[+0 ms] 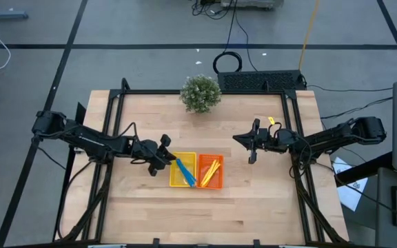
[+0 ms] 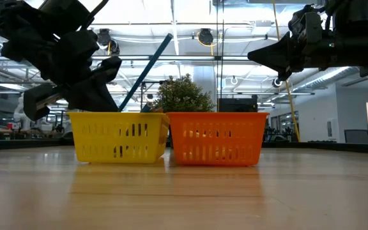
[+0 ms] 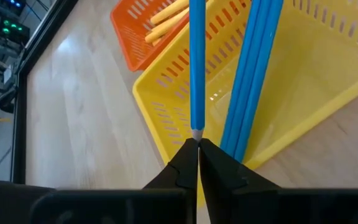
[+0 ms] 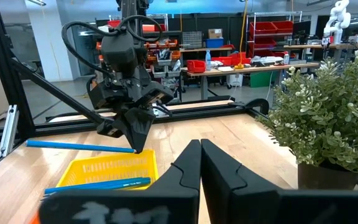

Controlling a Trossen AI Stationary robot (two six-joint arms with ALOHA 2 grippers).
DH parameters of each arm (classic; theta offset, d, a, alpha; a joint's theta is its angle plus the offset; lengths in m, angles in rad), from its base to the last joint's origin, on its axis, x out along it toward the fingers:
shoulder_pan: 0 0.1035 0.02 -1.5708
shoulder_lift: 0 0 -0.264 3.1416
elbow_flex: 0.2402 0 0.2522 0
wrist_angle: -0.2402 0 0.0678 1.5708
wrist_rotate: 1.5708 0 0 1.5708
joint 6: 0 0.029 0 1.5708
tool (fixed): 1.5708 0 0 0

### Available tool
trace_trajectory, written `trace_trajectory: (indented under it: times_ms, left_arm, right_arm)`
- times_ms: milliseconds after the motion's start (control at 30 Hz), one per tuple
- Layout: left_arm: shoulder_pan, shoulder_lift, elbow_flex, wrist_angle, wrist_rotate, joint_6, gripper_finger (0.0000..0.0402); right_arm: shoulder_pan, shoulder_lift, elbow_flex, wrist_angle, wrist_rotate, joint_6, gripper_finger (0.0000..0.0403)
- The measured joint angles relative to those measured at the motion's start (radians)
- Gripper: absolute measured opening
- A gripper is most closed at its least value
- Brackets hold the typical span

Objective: Sort pens & pencils
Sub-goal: Put the blue pencil into the yellow bin, then return to Home Position

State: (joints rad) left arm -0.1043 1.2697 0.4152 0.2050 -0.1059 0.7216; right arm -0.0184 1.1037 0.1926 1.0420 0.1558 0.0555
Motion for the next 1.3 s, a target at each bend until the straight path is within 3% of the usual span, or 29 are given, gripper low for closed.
trace_trajectory:
  times_ms: [367,1000,1300]
  left_arm:
    - [0.0,0.0,0.0,-0.118,0.0,-0.024,0.0015]
    - [0.0,0.0,0.0,-0.073,0.001,-0.027,0.0016]
    - [0.0,0.0,0.0,-0.074,0.001,-0.056,0.0066]
  right_arm:
    - [0.0,0.0,0.0,0.0,0.0,0.0,0.0]
    - [0.0,0.0,0.0,0.0,0.0,0.0,0.0]
    - [0.0,0.0,0.0,0.0,0.0,0.0,0.0]
